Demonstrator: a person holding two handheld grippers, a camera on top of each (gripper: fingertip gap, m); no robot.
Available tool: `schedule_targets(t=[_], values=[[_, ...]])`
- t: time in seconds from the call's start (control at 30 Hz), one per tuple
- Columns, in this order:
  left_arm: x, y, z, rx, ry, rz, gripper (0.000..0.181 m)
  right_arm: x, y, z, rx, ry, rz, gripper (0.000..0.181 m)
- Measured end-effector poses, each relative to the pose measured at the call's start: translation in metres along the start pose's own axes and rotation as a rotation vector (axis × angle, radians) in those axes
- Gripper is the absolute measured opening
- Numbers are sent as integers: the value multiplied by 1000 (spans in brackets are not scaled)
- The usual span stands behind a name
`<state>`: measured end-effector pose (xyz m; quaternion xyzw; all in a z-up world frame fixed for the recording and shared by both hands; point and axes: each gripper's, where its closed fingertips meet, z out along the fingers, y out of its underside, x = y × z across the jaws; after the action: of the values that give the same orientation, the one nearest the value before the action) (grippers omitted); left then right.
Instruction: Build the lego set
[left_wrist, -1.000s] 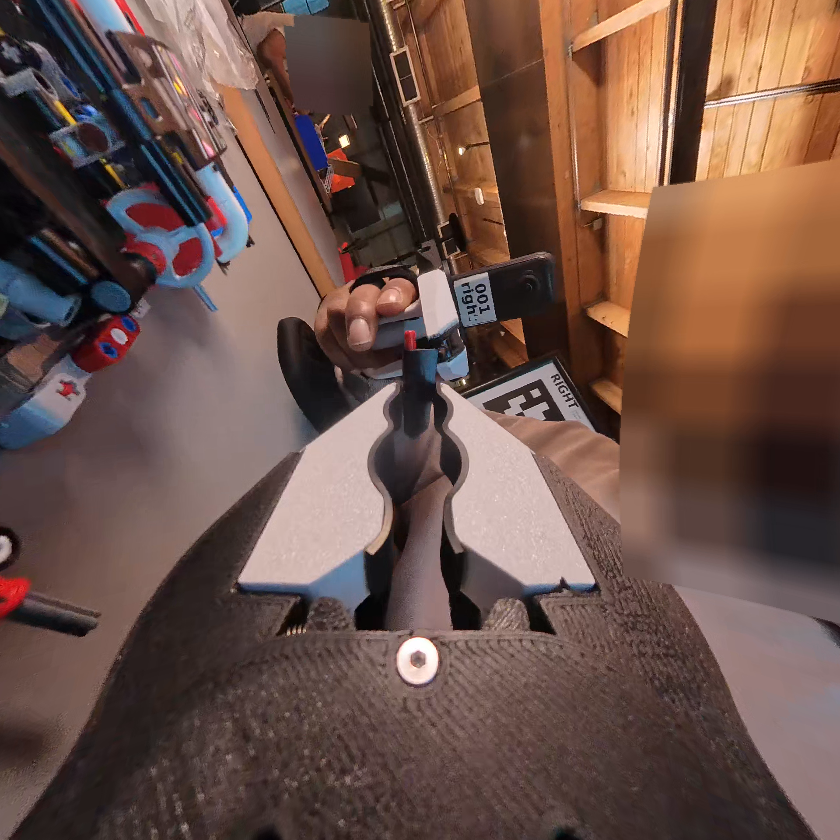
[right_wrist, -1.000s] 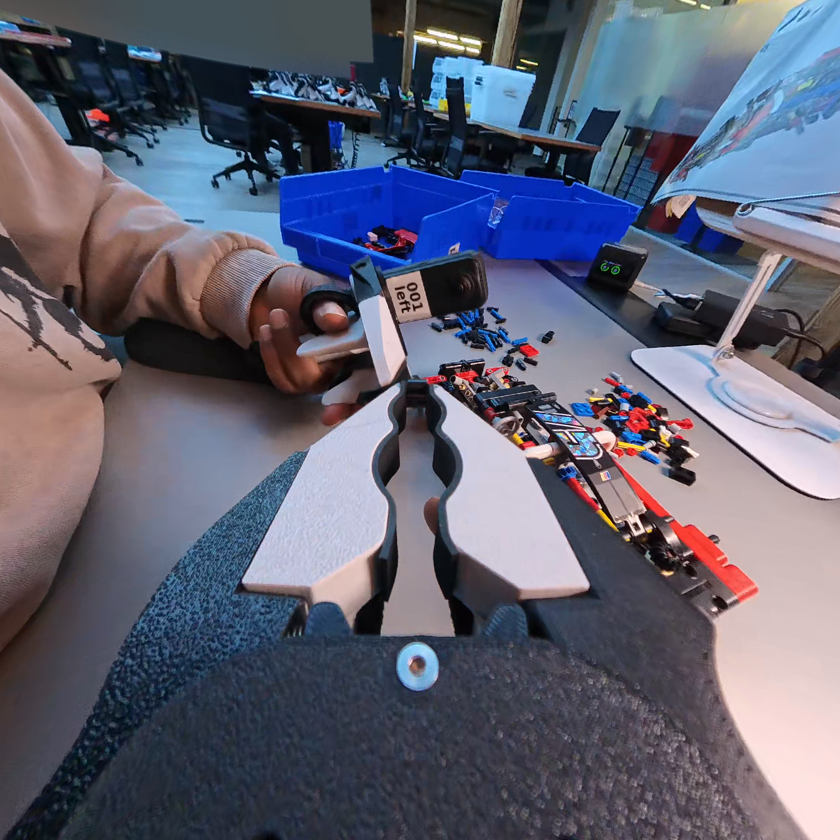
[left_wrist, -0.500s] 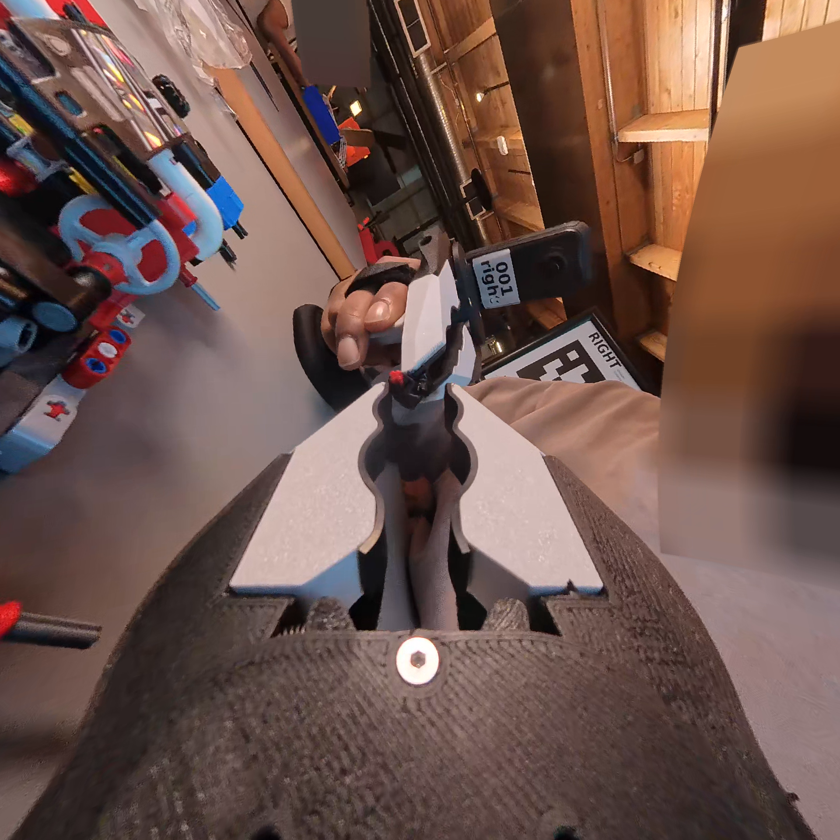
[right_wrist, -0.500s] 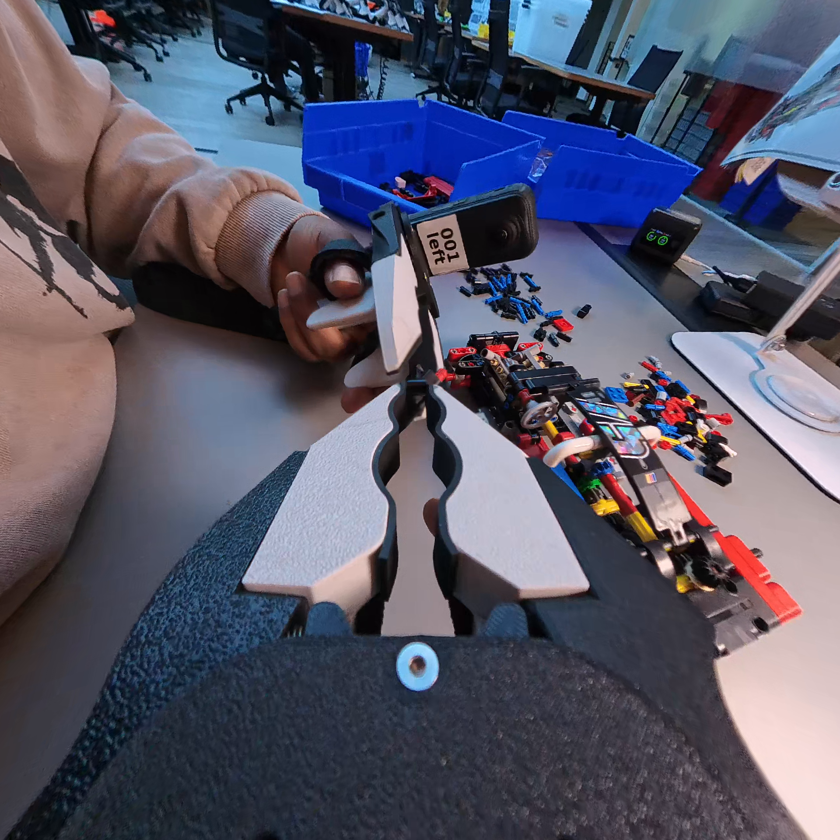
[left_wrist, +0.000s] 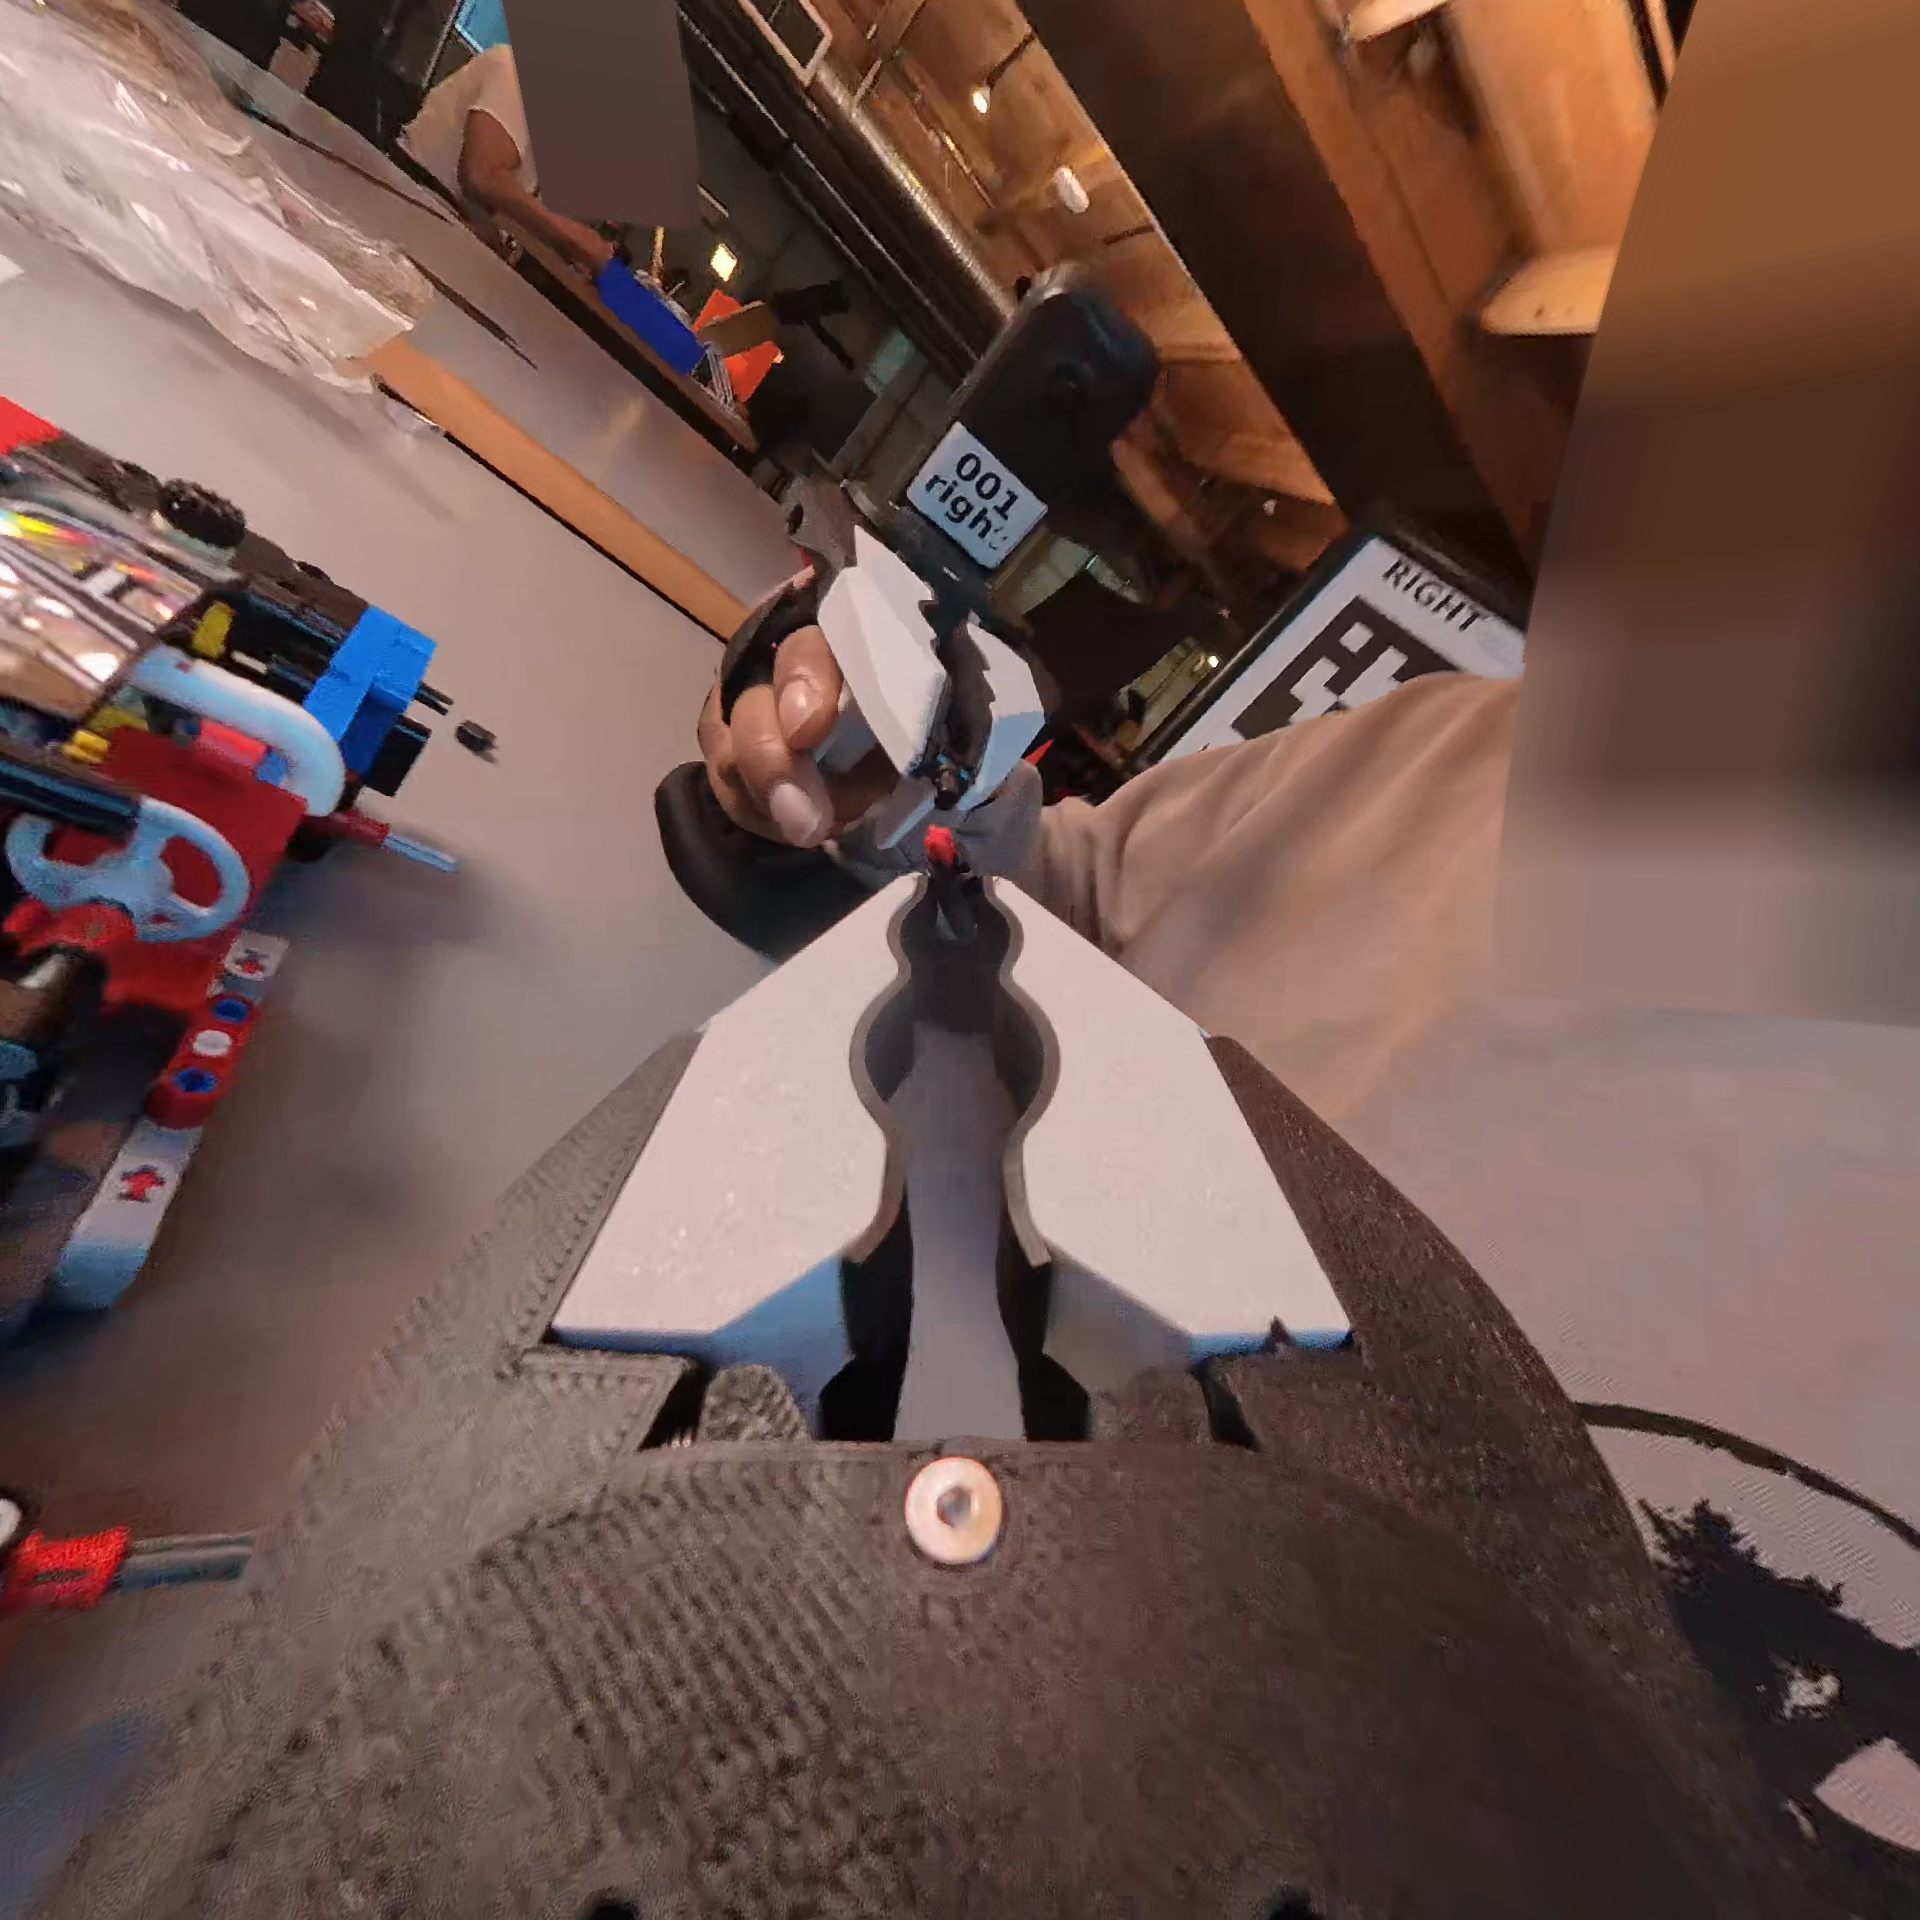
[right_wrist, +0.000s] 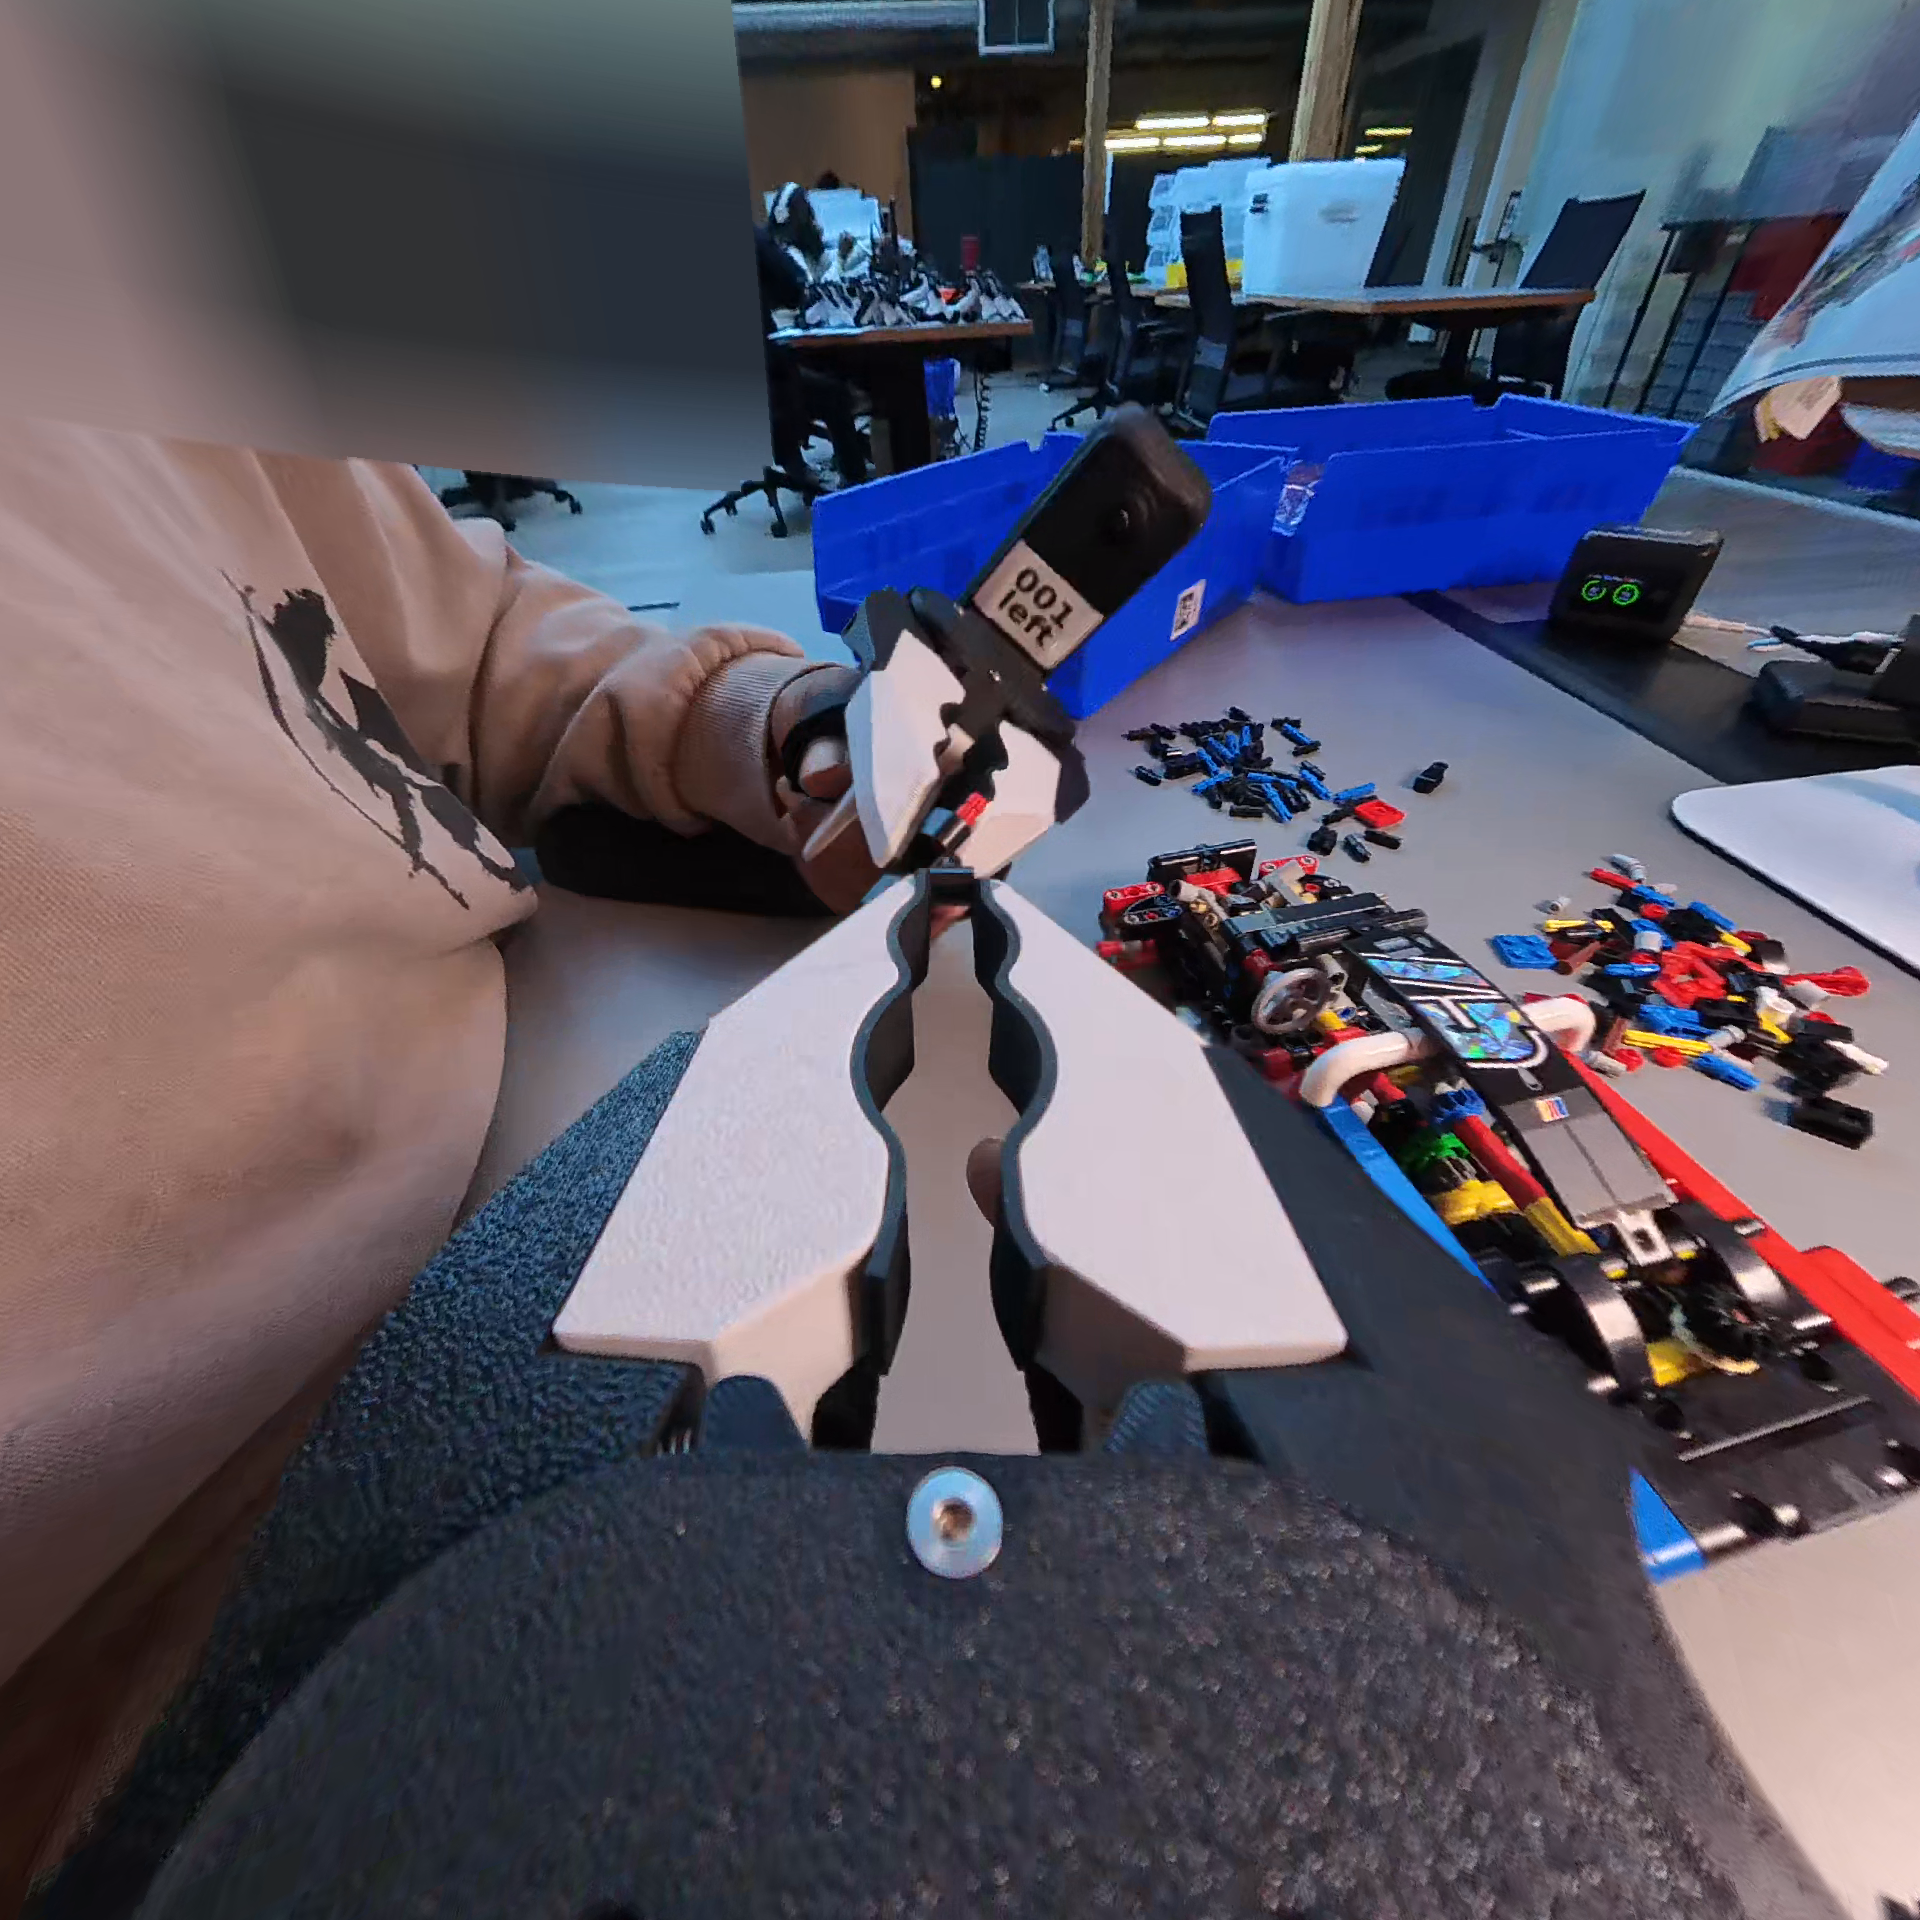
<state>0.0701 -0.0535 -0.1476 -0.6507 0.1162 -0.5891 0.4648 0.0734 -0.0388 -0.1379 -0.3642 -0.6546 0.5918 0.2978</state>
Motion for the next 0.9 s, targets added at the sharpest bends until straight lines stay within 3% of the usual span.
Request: schedule_targets(t=[0.3,0.73,0.9], values=[[-2,13,-2,-170,-31,337,5,-13,19,9,-99,-83,3,6],[4,22,3,-217,-45,439,4,-24,24,7,-133,-160,41,5],[-4,27,4,-259,-116,491,4,-22,34,8,-195,-144,29,5]])
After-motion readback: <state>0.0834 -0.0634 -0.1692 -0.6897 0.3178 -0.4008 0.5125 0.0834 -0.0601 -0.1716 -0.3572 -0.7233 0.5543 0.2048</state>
